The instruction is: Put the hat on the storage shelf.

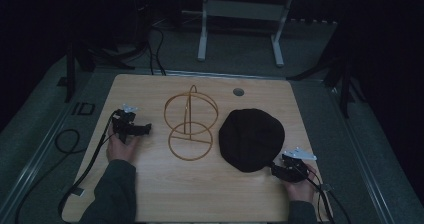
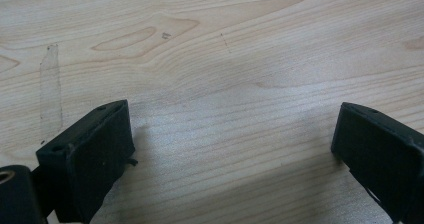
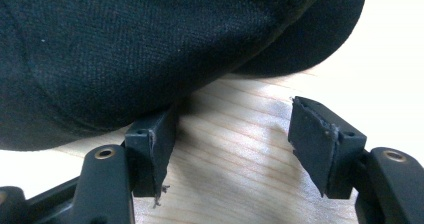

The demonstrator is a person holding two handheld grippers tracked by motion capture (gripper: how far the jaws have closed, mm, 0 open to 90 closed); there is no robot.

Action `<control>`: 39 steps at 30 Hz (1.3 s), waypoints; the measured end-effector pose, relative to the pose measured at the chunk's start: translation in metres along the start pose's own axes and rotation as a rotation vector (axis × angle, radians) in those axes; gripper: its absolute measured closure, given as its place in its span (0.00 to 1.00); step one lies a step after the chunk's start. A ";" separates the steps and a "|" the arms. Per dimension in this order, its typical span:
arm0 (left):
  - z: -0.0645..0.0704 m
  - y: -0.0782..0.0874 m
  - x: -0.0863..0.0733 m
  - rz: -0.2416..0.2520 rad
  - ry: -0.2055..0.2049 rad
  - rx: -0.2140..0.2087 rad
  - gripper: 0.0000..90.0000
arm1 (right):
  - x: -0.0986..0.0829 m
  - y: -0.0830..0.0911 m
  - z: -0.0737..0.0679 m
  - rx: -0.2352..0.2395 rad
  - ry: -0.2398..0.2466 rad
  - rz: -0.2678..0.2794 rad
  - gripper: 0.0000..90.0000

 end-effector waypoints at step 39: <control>0.000 0.000 0.000 -0.001 -0.001 0.000 0.03 | 0.012 0.039 -0.014 0.083 0.117 -0.131 0.41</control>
Point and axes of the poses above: each handheld gripper's, and its own axes: y roughly backward along the jaws, x roughly out of its top, z roughly to its right, the point moved 8 cm from there along -y, roughly forward along the jaws, and after that the axes turned 4 degrees about -z, right-handed, at the moved point
